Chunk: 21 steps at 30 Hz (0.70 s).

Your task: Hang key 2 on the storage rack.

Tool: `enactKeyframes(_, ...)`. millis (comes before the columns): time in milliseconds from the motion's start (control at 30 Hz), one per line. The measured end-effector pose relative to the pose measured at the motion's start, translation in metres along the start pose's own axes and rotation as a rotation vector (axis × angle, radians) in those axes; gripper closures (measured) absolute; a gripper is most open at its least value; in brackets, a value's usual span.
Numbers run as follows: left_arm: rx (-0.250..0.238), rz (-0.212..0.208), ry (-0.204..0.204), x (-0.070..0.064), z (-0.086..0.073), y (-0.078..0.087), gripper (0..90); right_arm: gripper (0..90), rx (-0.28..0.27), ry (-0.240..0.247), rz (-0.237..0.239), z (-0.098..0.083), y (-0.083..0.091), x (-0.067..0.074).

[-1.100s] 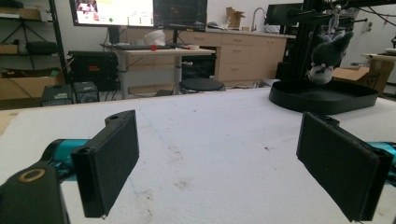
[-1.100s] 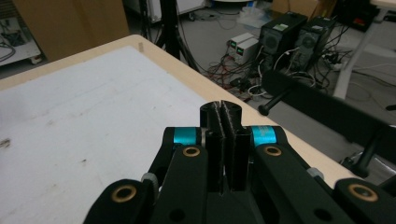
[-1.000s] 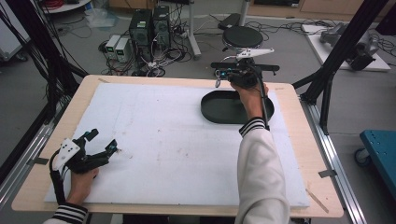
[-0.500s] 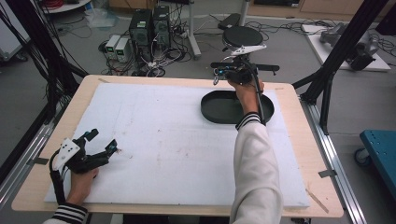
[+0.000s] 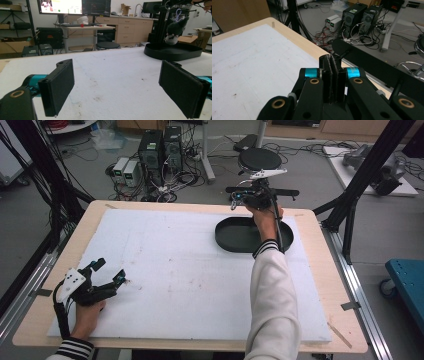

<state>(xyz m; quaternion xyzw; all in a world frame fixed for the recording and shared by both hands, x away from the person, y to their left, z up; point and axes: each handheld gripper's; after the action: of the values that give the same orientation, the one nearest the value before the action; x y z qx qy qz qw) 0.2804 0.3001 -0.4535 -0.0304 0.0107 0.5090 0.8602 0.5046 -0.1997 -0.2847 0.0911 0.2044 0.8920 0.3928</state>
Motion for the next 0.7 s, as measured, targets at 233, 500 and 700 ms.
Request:
enactKeyframes(233,0.0,-0.002,-0.005,0.0,0.0,0.0,13.4,88.9,0.002,0.006,-0.016,0.0,-0.003,-0.004)
enactKeyframes(500,0.004,-0.001,-0.013,-0.001,0.0,0.0,13.5,88.9,0.002,0.019,-0.024,0.002,-0.008,-0.009)
enactKeyframes(700,0.0,-0.001,-0.009,-0.001,0.0,0.0,13.5,88.8,0.024,0.048,-0.041,0.01,-0.013,-0.009)
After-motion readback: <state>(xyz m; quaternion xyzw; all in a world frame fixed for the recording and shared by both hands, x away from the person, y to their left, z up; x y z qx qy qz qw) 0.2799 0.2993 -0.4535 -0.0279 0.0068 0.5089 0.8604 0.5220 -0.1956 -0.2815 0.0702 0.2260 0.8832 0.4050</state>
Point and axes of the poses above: each handheld gripper's, and its own axes: y roughly backward along the jaws, z roughly out of its top, x roughly to its left, and after that the axes turned 2 degrees about -x, right-handed
